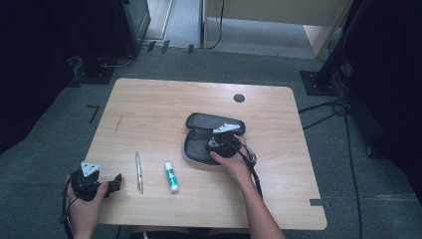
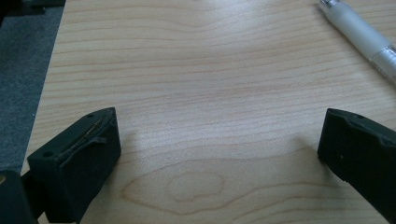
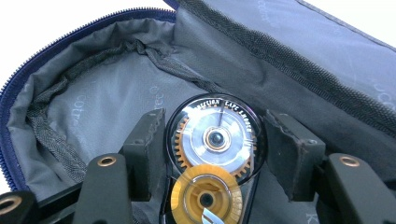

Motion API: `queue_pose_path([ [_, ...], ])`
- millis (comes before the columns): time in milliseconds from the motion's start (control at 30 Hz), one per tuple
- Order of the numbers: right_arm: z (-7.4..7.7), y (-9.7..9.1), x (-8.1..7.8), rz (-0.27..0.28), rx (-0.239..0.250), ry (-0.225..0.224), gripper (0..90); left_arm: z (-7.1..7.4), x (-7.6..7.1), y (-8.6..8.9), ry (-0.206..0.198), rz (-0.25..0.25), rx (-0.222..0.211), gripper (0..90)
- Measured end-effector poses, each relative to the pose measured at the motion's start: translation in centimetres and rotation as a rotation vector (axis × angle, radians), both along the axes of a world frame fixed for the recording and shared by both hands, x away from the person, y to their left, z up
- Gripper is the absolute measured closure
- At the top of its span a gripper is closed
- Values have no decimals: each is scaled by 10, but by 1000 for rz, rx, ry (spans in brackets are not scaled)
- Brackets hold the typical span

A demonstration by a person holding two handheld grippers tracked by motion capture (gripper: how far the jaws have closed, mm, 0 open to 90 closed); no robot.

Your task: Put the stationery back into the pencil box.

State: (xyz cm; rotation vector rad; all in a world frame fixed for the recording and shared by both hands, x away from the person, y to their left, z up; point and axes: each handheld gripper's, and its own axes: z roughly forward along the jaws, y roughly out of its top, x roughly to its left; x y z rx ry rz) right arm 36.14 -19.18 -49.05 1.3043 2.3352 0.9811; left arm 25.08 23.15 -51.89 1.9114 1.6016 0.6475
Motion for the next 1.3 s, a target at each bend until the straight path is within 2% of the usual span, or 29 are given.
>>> queue_pose_path([
  [100,0,0,0,-4,-10,3,402,0,0,0,0,0,0,0],
  [233,1,2,-1,-3,-23,-1,309,0,0,0,0,0,0,0],
  [300,2,2,-2,-8,-32,-4,294,0,0,0,0,0,0,0],
  [400,4,2,-3,-10,-20,-16,277,0,0,0,-1,1,-2,0],
  [767,25,7,-29,-43,40,-85,279,0,0,0,0,1,-1,0],
  [1167,27,19,-58,-15,88,-110,308,0,0,0,0,1,-1,0],
  [1300,27,26,-67,-7,119,-116,325,0,0,0,0,1,-1,0],
])
